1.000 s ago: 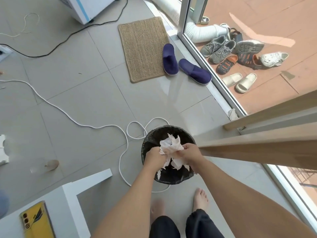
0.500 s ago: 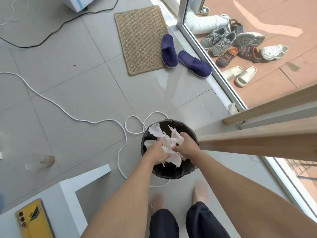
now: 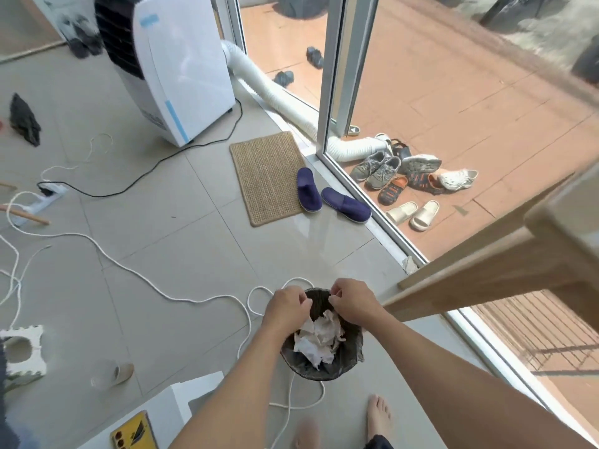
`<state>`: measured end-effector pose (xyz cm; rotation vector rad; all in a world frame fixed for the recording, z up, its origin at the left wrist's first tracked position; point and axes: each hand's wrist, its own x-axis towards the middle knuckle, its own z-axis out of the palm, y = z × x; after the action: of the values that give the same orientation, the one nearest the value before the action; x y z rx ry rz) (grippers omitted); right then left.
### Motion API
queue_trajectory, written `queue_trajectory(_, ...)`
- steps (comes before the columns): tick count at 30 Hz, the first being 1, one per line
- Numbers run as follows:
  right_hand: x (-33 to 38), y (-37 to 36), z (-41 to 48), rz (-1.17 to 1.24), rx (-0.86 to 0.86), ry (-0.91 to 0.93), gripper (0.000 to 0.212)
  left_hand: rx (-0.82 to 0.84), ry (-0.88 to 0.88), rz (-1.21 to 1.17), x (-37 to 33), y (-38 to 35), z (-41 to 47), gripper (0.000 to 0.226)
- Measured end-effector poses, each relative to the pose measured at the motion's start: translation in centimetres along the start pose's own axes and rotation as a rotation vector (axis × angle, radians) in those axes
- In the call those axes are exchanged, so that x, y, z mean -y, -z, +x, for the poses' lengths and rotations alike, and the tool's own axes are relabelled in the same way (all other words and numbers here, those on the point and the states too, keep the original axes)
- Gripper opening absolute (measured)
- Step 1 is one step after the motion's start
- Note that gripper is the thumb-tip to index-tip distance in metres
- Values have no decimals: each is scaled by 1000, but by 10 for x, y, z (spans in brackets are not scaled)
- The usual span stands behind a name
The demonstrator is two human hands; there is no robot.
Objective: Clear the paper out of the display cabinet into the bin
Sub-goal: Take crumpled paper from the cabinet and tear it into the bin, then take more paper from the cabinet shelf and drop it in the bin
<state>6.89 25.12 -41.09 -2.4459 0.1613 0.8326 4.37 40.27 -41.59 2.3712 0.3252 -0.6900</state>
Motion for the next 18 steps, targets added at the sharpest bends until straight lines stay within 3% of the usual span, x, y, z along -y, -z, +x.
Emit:
queue_trajectory(9, 89, 163, -140, -80, -377, 316, 16, -230, -315, 32, -130, 136, -101, 20)
queue_trajectory(18, 83, 269, -265, -106, -640, 504, 12, -453, -575, 1, -247, 184, -199, 15)
